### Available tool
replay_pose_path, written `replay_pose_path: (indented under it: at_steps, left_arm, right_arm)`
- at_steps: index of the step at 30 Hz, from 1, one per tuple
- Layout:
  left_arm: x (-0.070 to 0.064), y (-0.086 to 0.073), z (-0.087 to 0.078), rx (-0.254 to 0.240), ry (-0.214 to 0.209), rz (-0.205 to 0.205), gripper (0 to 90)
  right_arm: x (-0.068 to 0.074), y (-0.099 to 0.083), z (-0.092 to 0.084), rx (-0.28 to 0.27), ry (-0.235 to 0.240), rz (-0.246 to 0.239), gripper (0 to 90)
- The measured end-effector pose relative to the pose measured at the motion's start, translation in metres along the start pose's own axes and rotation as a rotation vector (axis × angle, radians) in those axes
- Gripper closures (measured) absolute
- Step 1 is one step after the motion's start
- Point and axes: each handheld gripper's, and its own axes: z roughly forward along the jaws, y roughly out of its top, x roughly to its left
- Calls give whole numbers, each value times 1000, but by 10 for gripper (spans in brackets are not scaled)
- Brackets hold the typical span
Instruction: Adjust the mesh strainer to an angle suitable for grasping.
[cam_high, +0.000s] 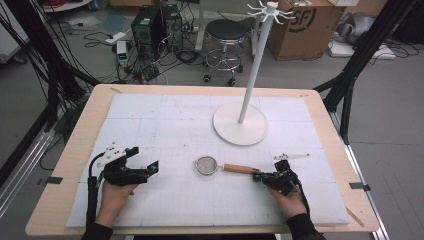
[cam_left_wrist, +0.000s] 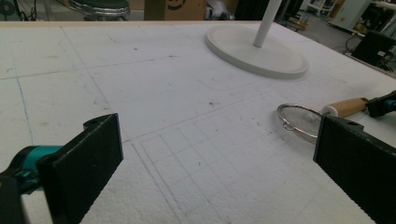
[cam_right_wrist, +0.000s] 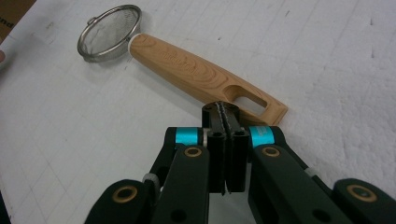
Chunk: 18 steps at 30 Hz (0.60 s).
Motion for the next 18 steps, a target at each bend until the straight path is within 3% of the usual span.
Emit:
replay_pose_path:
  at_steps: [18]
  left_arm:
    - [0,0,-1,-5,0,-1,20]
  right_arm:
    - [-10,23,16,-18,-22,26,897]
